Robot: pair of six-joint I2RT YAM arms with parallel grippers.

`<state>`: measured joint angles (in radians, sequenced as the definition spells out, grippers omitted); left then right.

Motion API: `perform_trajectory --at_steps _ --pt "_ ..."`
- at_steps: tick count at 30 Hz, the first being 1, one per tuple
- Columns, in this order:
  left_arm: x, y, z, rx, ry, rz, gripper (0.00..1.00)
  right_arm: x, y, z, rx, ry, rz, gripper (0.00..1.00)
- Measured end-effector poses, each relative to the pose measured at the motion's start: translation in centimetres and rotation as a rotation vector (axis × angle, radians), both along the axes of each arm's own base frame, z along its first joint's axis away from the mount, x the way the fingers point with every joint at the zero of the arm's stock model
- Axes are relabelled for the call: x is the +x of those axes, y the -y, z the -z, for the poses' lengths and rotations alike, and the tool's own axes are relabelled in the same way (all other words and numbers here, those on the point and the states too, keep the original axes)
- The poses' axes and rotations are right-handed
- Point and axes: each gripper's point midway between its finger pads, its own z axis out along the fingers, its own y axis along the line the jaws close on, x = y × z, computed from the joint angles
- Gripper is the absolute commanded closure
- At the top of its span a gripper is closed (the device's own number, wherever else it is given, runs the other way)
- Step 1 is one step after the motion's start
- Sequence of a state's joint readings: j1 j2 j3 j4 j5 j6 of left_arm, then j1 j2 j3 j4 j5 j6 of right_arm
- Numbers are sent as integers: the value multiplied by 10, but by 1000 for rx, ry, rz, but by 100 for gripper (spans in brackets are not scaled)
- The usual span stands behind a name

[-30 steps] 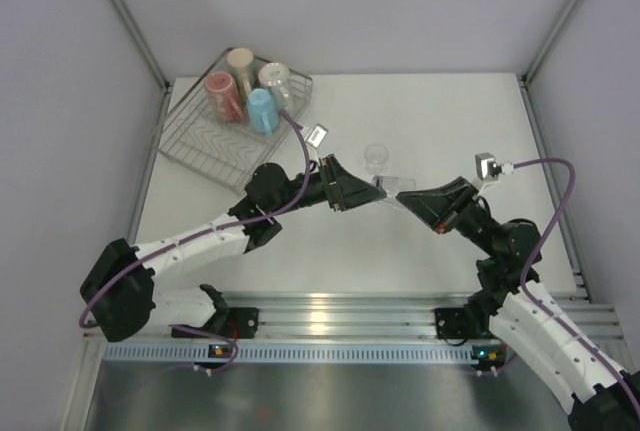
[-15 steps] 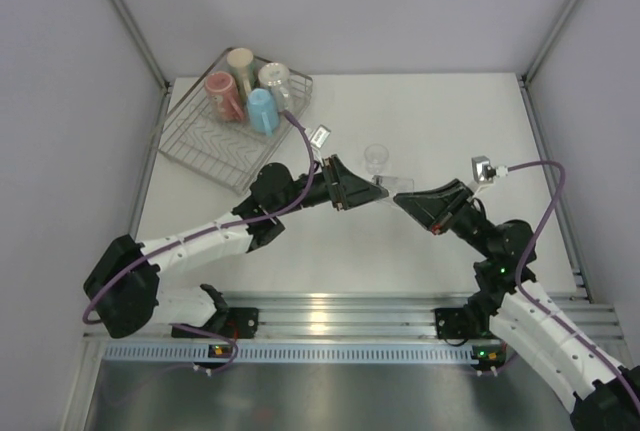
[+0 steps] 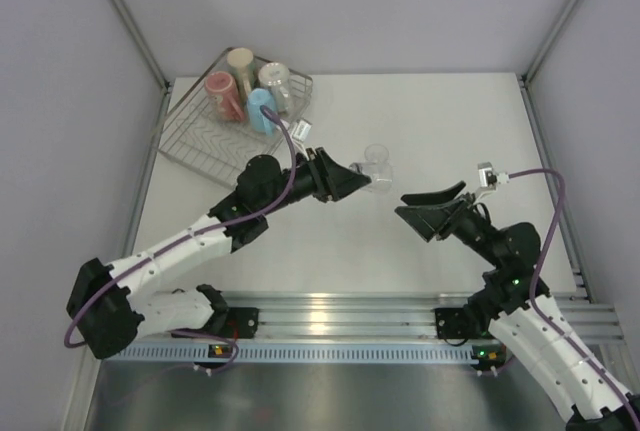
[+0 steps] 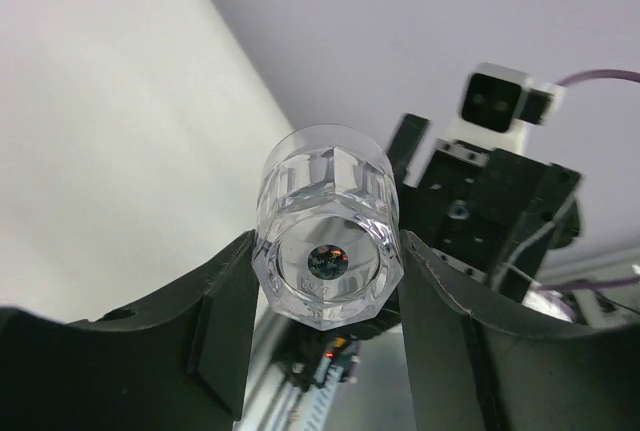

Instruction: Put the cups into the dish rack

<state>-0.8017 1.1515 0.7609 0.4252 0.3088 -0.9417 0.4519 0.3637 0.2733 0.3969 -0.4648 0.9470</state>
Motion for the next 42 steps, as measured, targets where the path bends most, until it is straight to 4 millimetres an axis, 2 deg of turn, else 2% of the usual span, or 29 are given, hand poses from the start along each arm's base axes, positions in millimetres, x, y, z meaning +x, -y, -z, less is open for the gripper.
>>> perform_trajectory --at_steps 2,6,7,10,17,26,31,36,42 --pt "12 -12 0 76 22 -74 100 0 2 -1 -26 2 16 16" --pt "47 -49 -6 268 112 -297 100 1 5 -5 -70 10 43 13" --pt "55 -60 -9 314 129 -347 100 1 6 -5 -80 11 47 8" --pt "81 -100 -14 452 164 -489 100 2 7 1 -108 3 55 1" --pt "135 -195 -9 698 106 -719 100 8 10 19 -193 -48 87 1" --pt "183 -293 31 906 -82 -883 100 8 13 26 -253 -54 101 1" --pt "206 -341 68 980 -224 -959 100 6 14 29 -267 -56 98 1" --pt "210 -374 105 1043 -354 -1004 100 3 16 32 -295 -47 98 1" --pt "210 -407 121 1085 -429 -1072 100 -4 22 27 -304 -8 110 1"
